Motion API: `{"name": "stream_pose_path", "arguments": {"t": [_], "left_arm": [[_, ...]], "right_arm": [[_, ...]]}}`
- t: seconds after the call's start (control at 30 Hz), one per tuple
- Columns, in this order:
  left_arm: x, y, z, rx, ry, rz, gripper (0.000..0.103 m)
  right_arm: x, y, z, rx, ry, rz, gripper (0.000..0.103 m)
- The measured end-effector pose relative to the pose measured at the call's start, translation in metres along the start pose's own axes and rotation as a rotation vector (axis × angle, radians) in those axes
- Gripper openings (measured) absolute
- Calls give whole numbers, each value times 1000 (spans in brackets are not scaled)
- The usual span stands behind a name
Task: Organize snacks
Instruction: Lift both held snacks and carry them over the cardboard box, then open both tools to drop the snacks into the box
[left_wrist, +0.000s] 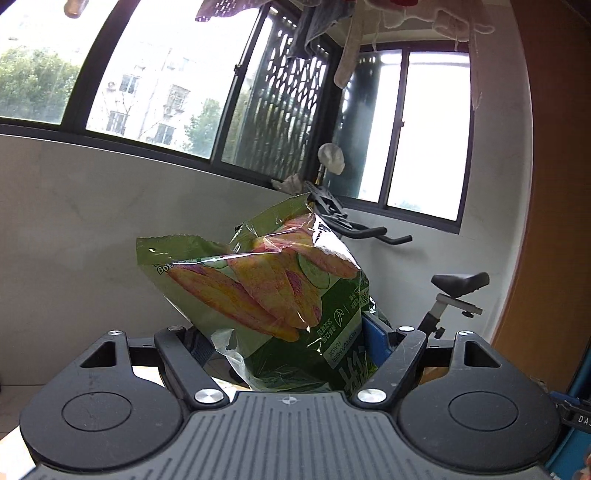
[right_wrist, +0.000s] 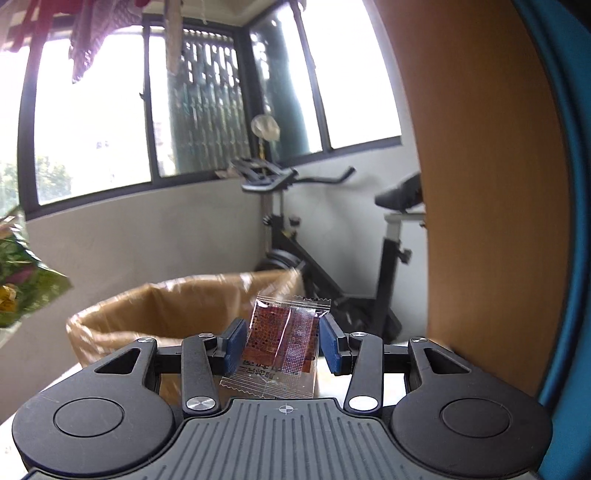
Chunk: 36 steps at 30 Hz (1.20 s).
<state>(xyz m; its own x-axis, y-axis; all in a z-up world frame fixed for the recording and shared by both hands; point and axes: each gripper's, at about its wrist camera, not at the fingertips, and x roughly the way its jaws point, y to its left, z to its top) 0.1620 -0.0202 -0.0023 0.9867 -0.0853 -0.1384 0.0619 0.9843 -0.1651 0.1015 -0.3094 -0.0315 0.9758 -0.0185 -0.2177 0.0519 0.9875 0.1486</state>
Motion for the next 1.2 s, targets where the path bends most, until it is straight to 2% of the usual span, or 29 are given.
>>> {"name": "stream_pose_path", "arguments": {"t": [0.13,0.27,0.43,0.57,0.8,0.9,0.93,0.97,1.03,1.1,1.2], "left_arm": [[38,-30,4,78,-12,3,80],[76,-51,6,110,8,5,80],[110,-72,-8,208,31,33,80],[126,-74,-20,234,62,59,80],[138,-71,-35,313,130,86,81],[140,-64,-38,311,183,89,82],[139,-61,-39,305,199,79,85],[138,-60,-40,307,212,76,93],[136,-59,-41,325,222,101,100],[131,-57,-40,333,224,89,100],[121,-50,-35,320,220,63,100]], "right_arm": [[31,11,25,-3,12,43,40],[70,27,38,-25,52,81,40],[112,47,35,-28,130,83,40],[129,57,25,-51,168,77,40],[137,59,17,-41,190,59,40],[137,59,15,-36,205,50,41],[138,59,15,-34,210,50,42],[137,58,14,-33,214,50,42],[136,57,13,-34,213,53,48],[134,58,13,-31,211,54,48],[131,58,13,-25,211,45,55]]}}
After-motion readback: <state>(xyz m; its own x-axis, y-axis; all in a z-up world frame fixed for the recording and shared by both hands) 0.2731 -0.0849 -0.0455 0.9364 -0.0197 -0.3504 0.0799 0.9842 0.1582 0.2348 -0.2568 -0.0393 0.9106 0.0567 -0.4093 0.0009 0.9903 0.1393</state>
